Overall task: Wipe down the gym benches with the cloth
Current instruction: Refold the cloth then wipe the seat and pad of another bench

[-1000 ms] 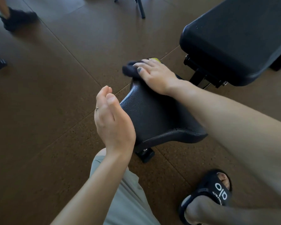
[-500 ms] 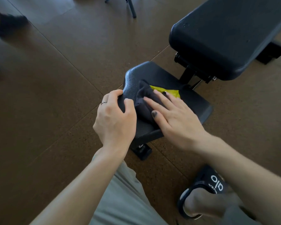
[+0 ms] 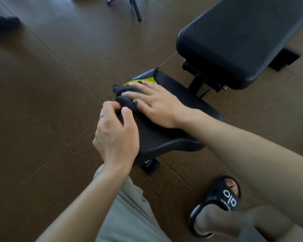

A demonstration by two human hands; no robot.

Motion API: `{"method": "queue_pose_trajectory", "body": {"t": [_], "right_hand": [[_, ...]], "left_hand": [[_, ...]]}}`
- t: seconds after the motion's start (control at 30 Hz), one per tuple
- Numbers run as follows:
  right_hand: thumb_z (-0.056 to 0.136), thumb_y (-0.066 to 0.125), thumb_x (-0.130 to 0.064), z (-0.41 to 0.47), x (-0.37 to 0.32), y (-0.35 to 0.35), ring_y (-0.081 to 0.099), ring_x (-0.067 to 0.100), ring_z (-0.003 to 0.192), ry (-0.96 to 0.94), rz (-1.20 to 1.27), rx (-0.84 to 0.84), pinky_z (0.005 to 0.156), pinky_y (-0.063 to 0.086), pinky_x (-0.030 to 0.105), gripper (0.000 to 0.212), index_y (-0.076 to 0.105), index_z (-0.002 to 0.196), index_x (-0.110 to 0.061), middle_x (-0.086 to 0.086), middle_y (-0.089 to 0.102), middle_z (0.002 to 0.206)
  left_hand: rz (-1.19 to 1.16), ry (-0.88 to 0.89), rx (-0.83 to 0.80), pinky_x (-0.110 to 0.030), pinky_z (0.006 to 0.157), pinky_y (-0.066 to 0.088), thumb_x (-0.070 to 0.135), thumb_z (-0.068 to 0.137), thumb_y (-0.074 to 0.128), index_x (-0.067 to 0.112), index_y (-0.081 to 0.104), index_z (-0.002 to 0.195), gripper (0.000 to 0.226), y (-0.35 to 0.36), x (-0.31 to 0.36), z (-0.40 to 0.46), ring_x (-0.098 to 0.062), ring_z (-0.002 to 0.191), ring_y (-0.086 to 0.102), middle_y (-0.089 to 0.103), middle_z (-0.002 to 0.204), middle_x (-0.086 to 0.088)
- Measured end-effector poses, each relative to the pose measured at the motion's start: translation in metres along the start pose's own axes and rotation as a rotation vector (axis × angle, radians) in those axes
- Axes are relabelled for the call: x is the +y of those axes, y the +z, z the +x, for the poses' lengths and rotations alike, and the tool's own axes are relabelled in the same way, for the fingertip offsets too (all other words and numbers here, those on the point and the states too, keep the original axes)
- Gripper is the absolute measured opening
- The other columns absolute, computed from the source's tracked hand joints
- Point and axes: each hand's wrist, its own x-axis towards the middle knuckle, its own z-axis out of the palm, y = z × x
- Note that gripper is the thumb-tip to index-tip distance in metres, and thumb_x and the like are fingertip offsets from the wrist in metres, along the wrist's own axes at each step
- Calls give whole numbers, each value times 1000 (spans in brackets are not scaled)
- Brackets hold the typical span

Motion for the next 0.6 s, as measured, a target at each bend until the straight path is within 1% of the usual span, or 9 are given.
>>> {"method": "queue_pose_trajectory", "body": {"t": [0.07, 0.1, 0.2, 0.3, 0.4, 0.47, 0.53, 0.57, 0.6], "right_hand": [[104, 22, -49, 24, 19, -2, 18, 20, 155, 107, 4, 43, 126, 14, 44, 53, 36, 155, -44, -8, 24, 169], [105, 21, -48, 34, 29, -4, 21, 21, 154, 168, 15, 68, 125, 16, 45, 53, 36, 156, -43, -8, 25, 168], [107, 23, -49, 42, 59, -14, 29, 24, 150, 367, 95, 88, 121, 27, 46, 50, 29, 157, -46, -9, 27, 166], [104, 22, -60, 5, 89, -23, 40, 33, 146, 599, 191, 34, 116, 34, 47, 53, 23, 157, -52, 1, 37, 163], [102, 21, -62, -61, 96, -23, 43, 36, 144, 762, 227, 46, 116, 36, 48, 55, 26, 156, -53, 1, 42, 162], [106, 22, -56, -102, 83, -15, 44, 36, 141, 826, 266, 128, 111, 39, 45, 51, 27, 157, -49, 5, 42, 160], [109, 23, -51, -130, 60, 1, 40, 35, 142, 857, 383, 279, 111, 37, 43, 50, 25, 159, -45, 6, 32, 163], [110, 24, -50, -138, 46, 11, 34, 33, 146, 872, 466, 368, 114, 33, 43, 50, 25, 160, -43, 3, 24, 166], [110, 25, -49, -140, 32, 23, 24, 31, 152, 866, 514, 448, 120, 26, 44, 50, 27, 160, -42, 0, 15, 169]], "left_hand": [[-3, 10, 7, -37, 76, 37, 38, 104, 40, 31, 53, 109, 15, 1, -1, 0, -6, 83, 51, 58, 103, 10], [-10, 3, 18, -36, 76, 36, 36, 104, 42, 32, 54, 108, 14, 1, -1, 1, -6, 83, 51, 60, 103, 11], [-36, -35, 43, -37, 77, 38, 31, 101, 45, 33, 57, 104, 13, 0, 0, 3, -15, 87, 54, 64, 99, 10], [-36, -42, 37, -35, 78, 36, 29, 100, 45, 32, 57, 103, 13, -1, 1, 2, -16, 88, 52, 64, 100, 10], [-34, -47, 42, -35, 79, 34, 30, 99, 45, 31, 57, 106, 14, -1, 3, 0, -14, 88, 51, 64, 105, 10], [-21, -45, 49, -34, 80, 33, 31, 99, 45, 30, 57, 109, 16, 0, 4, -1, -16, 90, 51, 64, 108, 10], [-13, -42, 45, -34, 80, 33, 31, 99, 46, 29, 58, 112, 18, -1, 4, -2, -16, 90, 49, 63, 109, 9], [-14, -44, 44, -34, 80, 32, 31, 99, 46, 29, 58, 113, 19, 0, 4, -3, -16, 90, 49, 63, 109, 9], [-16, -46, 45, -34, 80, 32, 31, 99, 46, 29, 58, 114, 19, -1, 4, -3, -15, 90, 48, 63, 109, 9]]}}
